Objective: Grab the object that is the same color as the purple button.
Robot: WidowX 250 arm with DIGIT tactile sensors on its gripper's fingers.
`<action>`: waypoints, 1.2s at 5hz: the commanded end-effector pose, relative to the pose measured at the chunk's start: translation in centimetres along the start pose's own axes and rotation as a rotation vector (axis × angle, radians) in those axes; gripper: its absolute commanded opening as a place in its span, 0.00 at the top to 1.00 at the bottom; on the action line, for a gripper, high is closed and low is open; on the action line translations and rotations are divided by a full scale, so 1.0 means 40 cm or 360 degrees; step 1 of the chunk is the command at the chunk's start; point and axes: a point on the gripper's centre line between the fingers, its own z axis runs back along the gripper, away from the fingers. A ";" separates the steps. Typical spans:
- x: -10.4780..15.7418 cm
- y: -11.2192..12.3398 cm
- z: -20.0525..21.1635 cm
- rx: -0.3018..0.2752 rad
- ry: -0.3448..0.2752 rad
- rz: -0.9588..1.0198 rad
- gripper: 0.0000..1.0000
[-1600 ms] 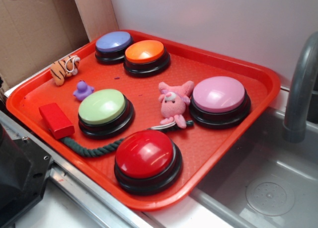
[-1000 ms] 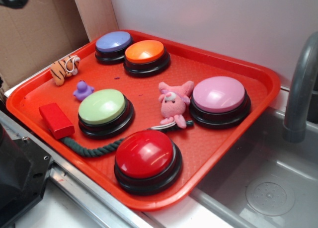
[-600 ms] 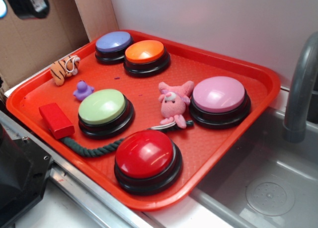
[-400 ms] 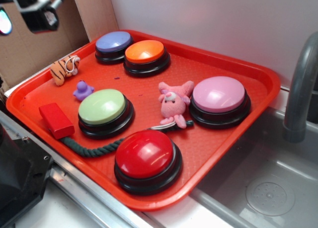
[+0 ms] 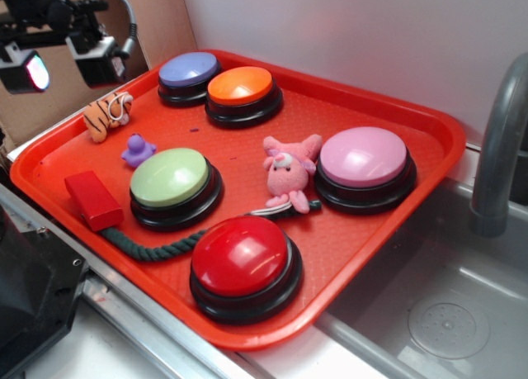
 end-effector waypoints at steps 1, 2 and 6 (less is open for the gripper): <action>0.046 0.003 -0.092 0.0032 -0.0085 0.0202 0.00; 0.062 -0.003 -0.143 0.0030 -0.0082 0.0250 0.00; 0.062 -0.034 -0.232 -0.0049 -0.0055 0.0172 1.00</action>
